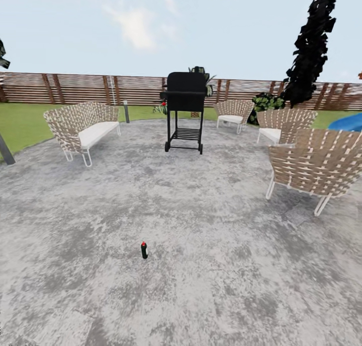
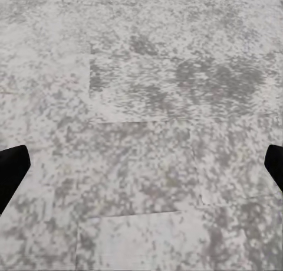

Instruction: Pick up the pesticide atomizer in the garden and spray insectifuge to fully cover both potted plants in the garden.

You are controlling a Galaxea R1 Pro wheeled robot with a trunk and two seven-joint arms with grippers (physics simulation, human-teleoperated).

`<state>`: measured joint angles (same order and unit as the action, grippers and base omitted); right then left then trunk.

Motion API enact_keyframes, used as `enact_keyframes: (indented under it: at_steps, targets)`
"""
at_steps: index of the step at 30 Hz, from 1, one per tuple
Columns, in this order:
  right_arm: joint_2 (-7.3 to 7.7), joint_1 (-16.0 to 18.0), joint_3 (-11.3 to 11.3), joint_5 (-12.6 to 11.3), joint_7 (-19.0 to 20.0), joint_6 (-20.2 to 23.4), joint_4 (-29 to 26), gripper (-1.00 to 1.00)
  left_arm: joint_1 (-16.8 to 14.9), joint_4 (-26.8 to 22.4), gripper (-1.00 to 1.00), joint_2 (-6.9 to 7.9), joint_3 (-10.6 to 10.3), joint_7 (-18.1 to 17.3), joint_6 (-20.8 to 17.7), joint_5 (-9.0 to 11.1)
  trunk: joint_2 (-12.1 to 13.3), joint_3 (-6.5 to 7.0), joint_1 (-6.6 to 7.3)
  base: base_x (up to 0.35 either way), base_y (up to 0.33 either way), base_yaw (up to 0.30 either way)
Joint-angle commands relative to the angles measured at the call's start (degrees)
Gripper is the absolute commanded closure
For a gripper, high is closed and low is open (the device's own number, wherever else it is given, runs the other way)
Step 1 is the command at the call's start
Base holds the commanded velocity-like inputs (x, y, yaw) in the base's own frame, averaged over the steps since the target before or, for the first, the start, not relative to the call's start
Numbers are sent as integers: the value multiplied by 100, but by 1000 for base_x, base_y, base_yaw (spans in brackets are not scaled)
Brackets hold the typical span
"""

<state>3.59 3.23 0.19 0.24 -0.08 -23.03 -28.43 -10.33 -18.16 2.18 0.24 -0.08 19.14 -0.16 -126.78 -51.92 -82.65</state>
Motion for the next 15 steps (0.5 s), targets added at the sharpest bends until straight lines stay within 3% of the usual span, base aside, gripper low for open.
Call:
enact_keyframes:
  at_steps: [1,15]
  targets:
    - [1,2,1,2,-1,-17,4,-100,-4,5,-100,-1,2,-1,19,-2,-2,-5,-1,234,-243,278]
    - [2,2,2,2,-1,-17,4,-100,-4,5,-100,-4,2,-1,19,-2,-2,-5,-1,238,-236,278]
